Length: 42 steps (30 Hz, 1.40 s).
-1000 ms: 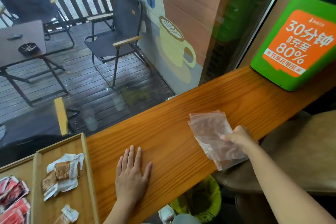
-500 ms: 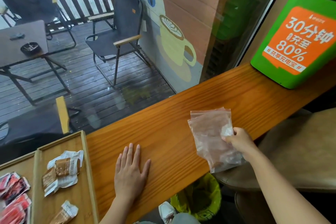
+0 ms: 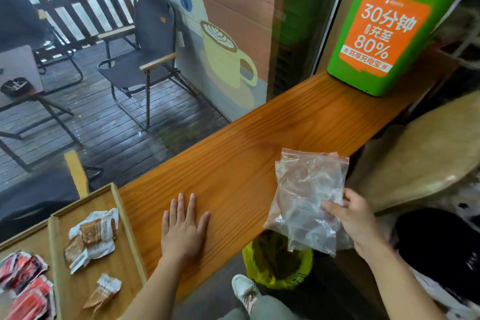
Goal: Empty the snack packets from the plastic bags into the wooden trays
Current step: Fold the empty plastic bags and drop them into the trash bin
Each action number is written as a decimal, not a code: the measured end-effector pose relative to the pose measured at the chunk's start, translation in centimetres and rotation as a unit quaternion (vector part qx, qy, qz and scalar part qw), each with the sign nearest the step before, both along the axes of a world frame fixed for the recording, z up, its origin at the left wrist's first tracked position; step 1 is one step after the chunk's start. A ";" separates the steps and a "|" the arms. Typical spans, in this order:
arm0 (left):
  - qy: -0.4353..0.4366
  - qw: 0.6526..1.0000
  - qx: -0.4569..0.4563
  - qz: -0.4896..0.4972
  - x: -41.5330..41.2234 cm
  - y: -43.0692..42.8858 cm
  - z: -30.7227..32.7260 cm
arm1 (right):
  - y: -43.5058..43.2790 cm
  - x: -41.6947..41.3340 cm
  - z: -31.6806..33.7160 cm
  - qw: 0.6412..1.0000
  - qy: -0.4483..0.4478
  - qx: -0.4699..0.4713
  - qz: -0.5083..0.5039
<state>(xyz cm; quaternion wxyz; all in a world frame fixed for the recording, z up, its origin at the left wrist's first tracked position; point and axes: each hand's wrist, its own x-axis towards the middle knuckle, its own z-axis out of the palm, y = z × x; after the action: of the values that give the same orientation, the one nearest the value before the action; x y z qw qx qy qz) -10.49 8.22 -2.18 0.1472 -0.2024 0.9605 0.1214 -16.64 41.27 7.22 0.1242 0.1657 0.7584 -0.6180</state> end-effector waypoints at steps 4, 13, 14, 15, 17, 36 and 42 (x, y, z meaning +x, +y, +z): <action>-0.048 0.999 0.007 0.001 0.7 -0.2 0.5 | 0.6 5.4 -0.7 1.000 -0.012 0.002 0.004; -0.094 0.995 0.024 0.021 1.8 0.1 2.6 | 2.7 12.3 -5.0 0.996 -0.079 0.024 0.017; -0.095 0.995 0.026 0.022 1.6 0.0 2.8 | 2.8 12.5 -5.6 0.996 -0.085 0.032 0.022; -0.095 0.995 0.029 0.025 1.3 0.0 3.0 | 2.9 12.5 -6.2 0.995 -0.090 0.044 0.026; -0.093 0.995 0.021 0.028 0.6 0.4 3.4 | 3.1 12.4 -7.3 0.991 -0.097 0.080 0.040; 0.136 0.981 -0.054 -0.124 -5.0 10.1 -1.1 | 1.1 4.2 -23.9 0.896 0.077 0.358 0.251; 0.157 0.978 -0.056 -0.129 -4.8 10.0 -1.1 | -0.2 4.2 -38.6 0.820 0.080 0.470 0.318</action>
<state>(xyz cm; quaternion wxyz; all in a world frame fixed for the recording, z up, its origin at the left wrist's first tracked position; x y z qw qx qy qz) -15.31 18.26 -3.29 -0.0024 -0.0630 0.9950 0.0777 -12.43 41.12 -31.35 0.1595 -0.0967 0.9746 -0.1240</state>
